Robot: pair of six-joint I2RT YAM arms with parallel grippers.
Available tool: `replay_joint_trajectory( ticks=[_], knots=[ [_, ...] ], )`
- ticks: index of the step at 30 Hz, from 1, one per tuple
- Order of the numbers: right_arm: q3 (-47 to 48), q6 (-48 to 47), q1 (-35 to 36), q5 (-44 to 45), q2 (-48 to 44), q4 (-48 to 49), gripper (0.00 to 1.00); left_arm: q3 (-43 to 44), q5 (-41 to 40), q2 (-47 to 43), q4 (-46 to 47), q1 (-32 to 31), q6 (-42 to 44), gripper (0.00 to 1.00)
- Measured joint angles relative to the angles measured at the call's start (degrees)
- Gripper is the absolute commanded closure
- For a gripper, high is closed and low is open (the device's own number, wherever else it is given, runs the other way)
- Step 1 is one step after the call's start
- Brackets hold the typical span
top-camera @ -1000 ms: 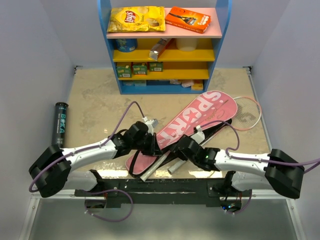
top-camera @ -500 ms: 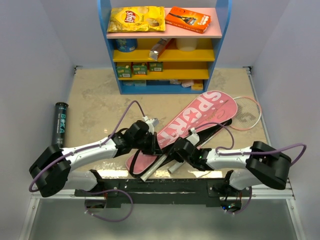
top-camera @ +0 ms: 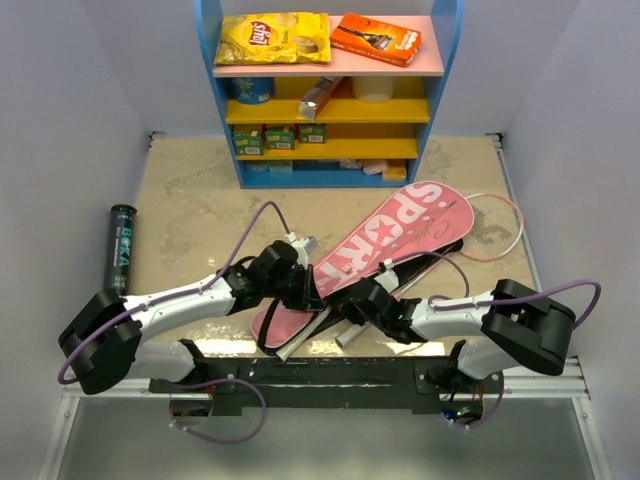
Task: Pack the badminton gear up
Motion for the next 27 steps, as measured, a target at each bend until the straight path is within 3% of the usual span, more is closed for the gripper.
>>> replay_joint_trajectory(
  ticks=[27],
  knots=[
    [1.3, -0.4, -6.9, -2.7, 5.0, 6.3, 1.00, -5.3, 0.9, -1.9, 10.0, 1.0, -3.2, 1.00]
  ],
)
